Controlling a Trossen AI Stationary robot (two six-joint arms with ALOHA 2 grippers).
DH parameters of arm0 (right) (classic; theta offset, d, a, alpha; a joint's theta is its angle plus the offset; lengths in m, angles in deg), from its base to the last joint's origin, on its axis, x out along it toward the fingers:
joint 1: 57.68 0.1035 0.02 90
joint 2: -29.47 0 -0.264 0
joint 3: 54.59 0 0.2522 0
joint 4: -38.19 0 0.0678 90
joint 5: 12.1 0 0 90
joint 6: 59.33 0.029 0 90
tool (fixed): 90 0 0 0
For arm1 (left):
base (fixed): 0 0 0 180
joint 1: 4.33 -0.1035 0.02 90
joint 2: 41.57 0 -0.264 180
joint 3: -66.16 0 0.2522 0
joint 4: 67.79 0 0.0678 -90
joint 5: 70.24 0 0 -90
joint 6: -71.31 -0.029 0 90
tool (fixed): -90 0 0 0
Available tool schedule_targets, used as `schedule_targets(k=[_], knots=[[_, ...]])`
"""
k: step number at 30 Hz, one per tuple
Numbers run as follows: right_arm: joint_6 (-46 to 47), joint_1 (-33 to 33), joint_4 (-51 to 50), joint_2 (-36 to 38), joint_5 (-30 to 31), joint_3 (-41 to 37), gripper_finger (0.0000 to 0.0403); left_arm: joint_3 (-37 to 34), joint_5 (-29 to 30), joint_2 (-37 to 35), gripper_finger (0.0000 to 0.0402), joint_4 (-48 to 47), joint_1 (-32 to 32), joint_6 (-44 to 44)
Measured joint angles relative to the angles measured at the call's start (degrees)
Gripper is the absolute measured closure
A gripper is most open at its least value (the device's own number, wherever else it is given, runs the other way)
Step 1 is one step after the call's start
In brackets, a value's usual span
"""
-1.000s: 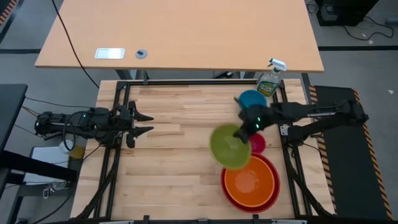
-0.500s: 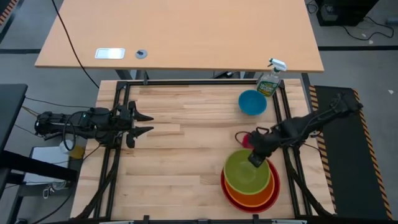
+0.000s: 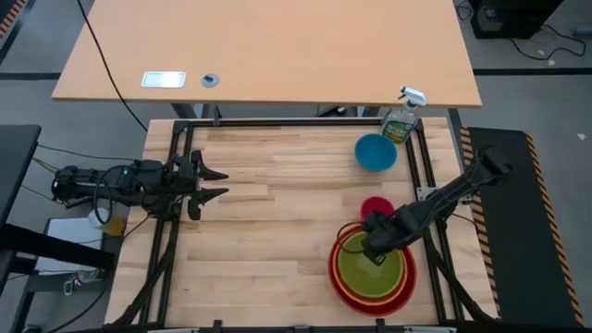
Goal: Nest bowls inside each other
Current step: Stack the green bowl on the orange bowl
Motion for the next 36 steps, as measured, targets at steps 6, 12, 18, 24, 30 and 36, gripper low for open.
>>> schedule_targets(k=[6,12,18,24,30,36], knots=[[-0.7,-0.1,0.9,-3.5,-1.8,0.1,0.0308,0.0,0.0,0.0,0.0209,0.0,0.0,0.0],[2.3,-0.8,1.0,-2.0,-4.5,0.1,0.0230,0.0,0.0,0.0,0.0209,0.1,0.0,-0.6],[8.0,-2.0,-3.0,3.6,-4.9,2.2,0.0175,0.0,0.0,0.0,0.0209,0.8,0.0,-0.7],[10.3,-2.9,-16.1,6.5,9.7,7.3,0.0169,0.0,0.0,0.0,0.0209,0.8,0.0,-0.7],[1.6,-10.5,-18.2,5.9,22.8,7.0,0.0172,0.0,0.0,0.0,0.0209,1.0,0.0,-0.7],[-15.6,-22.8,-12.1,2.7,25.0,3.8,0.0172,0.0,0.0,0.0,0.0209,1.4,0.0,-0.7]])
